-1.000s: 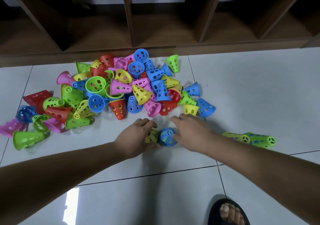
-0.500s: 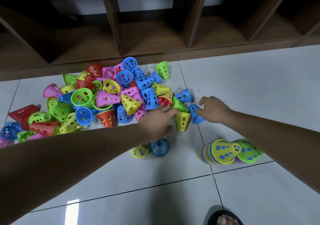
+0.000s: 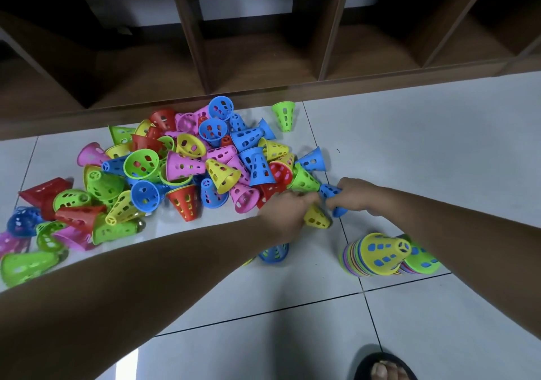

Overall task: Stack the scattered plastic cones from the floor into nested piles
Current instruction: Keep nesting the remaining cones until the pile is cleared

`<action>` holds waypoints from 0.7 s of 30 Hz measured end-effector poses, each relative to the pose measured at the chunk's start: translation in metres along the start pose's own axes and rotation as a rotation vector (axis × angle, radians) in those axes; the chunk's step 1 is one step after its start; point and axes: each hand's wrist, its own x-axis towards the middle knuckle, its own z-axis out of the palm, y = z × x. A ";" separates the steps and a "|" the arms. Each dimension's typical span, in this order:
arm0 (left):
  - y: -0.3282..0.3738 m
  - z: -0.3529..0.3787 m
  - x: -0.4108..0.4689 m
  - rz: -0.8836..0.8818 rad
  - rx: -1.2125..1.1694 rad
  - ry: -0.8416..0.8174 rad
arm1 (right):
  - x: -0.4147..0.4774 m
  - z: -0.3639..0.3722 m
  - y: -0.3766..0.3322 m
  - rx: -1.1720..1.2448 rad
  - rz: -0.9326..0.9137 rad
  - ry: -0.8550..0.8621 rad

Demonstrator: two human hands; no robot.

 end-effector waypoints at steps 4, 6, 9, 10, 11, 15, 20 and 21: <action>-0.003 -0.015 -0.003 0.003 -0.068 -0.012 | -0.012 -0.012 -0.002 0.081 -0.009 0.043; -0.006 -0.028 -0.014 0.008 -0.095 0.027 | -0.022 -0.018 -0.005 0.098 -0.051 0.121; -0.018 -0.049 -0.046 0.026 -0.183 0.123 | -0.041 -0.017 -0.015 0.160 -0.155 0.223; -0.024 -0.056 -0.059 0.031 -0.220 0.150 | -0.047 -0.013 -0.020 0.173 -0.195 0.233; -0.030 -0.064 -0.073 0.035 -0.252 0.178 | -0.054 -0.008 -0.025 0.177 -0.230 0.233; -0.054 -0.082 -0.119 -0.088 -0.387 0.278 | -0.076 0.022 -0.045 0.167 -0.332 0.194; -0.074 -0.065 -0.162 -0.334 -0.566 0.286 | -0.097 0.052 -0.052 0.178 -0.491 0.151; -0.077 -0.059 -0.168 -0.377 -0.635 0.273 | -0.100 0.057 -0.053 0.185 -0.508 0.141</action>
